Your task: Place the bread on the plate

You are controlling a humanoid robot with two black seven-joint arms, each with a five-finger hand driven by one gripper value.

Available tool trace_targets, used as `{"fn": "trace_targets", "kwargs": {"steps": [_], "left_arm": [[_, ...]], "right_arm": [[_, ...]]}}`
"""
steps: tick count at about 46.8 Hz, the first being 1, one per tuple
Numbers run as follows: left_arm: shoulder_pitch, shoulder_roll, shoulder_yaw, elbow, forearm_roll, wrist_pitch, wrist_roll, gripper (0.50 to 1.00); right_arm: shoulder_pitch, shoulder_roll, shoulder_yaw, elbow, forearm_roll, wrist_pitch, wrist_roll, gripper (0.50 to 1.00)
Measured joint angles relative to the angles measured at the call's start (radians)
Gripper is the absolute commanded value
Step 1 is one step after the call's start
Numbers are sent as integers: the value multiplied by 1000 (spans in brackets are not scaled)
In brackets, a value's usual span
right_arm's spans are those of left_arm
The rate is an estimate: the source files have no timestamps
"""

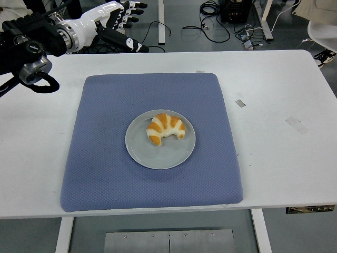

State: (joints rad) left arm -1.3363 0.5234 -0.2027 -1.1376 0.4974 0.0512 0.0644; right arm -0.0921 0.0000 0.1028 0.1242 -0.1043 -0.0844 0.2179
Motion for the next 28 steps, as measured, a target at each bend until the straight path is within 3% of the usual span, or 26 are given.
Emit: {"fn": "trace_targets", "kwargs": {"steps": [8, 13, 28], "left_arm": [[29, -12, -31, 128, -58, -2, -13, 981], [42, -13, -50, 171, -99, -16, -48, 983], [107, -12, -162, 319, -208, -142, -143, 981]], "right_arm": [[0, 0, 0, -1, 0, 0, 0, 1000], [0, 0, 0, -1, 0, 0, 0, 1000], [0, 0, 0, 0, 0, 0, 0, 1000]]}}
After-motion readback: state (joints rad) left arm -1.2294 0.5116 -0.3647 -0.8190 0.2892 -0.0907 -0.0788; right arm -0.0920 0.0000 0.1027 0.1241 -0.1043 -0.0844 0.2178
